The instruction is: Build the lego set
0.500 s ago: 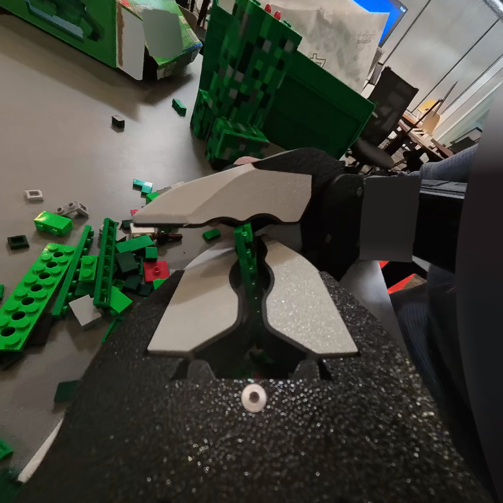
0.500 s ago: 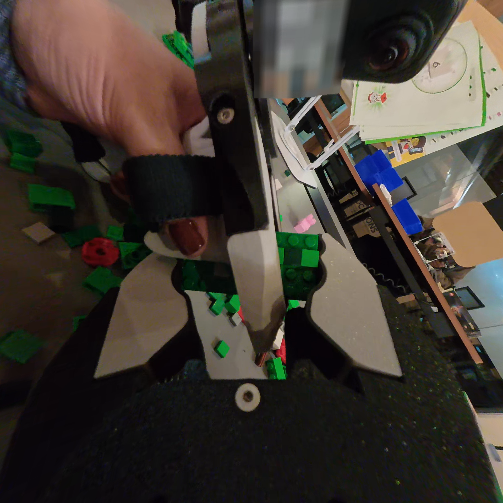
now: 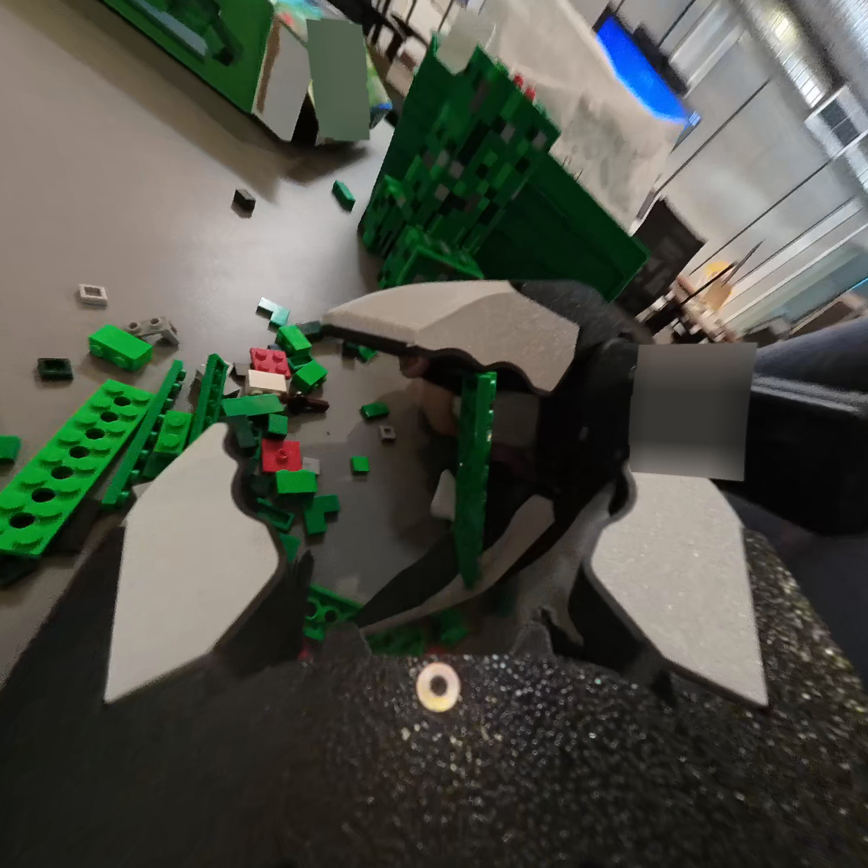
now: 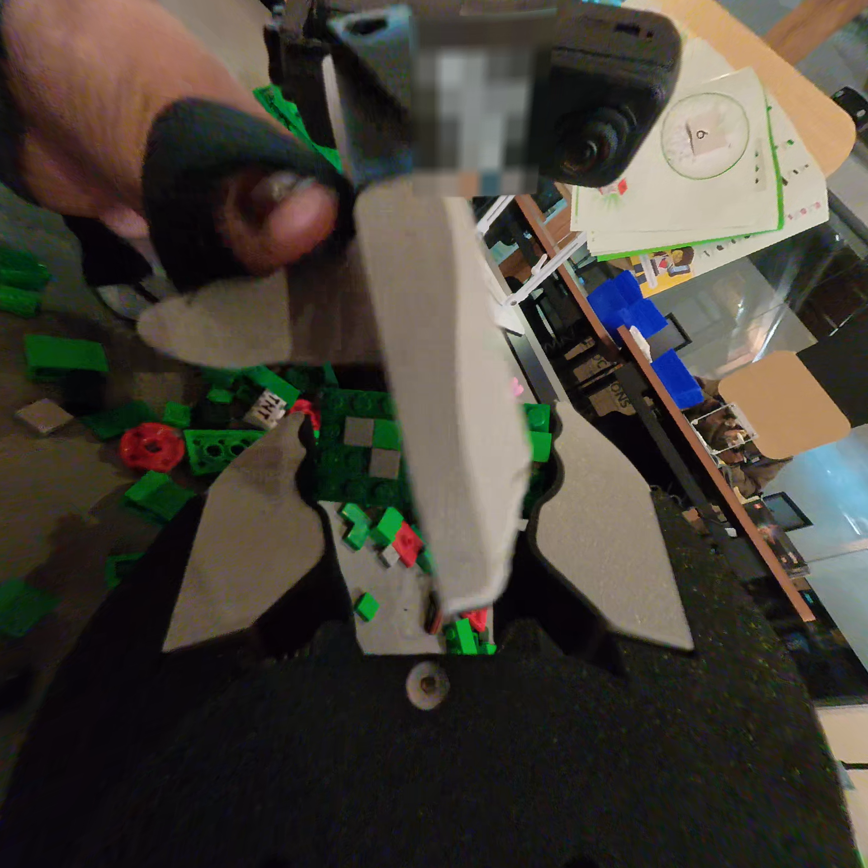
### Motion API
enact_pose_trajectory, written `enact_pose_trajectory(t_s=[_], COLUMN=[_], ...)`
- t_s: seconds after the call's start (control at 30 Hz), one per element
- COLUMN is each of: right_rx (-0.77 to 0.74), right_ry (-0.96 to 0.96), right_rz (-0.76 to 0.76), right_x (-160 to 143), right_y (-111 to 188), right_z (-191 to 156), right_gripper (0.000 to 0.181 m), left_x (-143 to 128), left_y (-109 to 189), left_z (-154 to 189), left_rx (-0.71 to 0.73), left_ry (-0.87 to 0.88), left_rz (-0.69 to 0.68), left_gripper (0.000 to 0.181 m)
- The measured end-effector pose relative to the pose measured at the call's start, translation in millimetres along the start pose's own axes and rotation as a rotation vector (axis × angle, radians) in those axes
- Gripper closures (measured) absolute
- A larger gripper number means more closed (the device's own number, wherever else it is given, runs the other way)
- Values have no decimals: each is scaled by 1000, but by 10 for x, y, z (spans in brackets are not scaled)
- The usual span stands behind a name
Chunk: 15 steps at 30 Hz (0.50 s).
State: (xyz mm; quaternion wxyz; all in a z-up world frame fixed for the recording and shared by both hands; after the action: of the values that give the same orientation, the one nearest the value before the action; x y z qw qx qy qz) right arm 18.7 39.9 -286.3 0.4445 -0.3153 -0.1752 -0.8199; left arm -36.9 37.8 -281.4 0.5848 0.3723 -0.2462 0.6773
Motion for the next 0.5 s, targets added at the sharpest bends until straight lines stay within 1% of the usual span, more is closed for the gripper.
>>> enact_pose_trajectory(t_s=[0.07,0.13,0.2,0.23,0.3,0.33,0.37,0.43,0.5], right_rx=[-4,-12,-17,-18,-19,-20,-21,-22,-12], right_ry=[-8,-10,-6,-4,-2,-2,-3,-3,-4], right_rz=[4,14,22,23,24,24,24,21,21], right_x=[1,12,20,23,23,23,22,18,18], right_y=[3,11,17,18,19,19,19,18,21], right_z=[9,20,21,20,19,21,22,23,15], right_gripper=[89,89,89,89,89,89,89,88,89], left_x=[24,17,11,22,46,53,56,52,41], left_y=[13,26,42,52,81,99,118,132,128], left_z=[4,-12,-31,-19,14,15,0,7,6], left_rx=[-27,-19,12,3,-34,-39,-25,-60,-81], left_ry=[35,47,40,33,22,26,34,38,48], left_rz=[48,41,32,43,63,70,79,77,68], left_gripper=[36,39,56,69,102,114,118,131,136])
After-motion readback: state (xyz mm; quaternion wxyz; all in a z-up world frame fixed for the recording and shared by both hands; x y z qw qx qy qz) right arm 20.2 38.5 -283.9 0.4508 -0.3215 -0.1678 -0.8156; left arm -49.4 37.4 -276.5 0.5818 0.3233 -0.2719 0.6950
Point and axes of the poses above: each gripper's, where its closed fingertips meet, y back along the fingers, x out of its top, z = x × y across the jaws, the point moved 7 cm from there along y, back along the fingers, and after that the axes turned 13 degrees about -x, right-handed, at the moved point
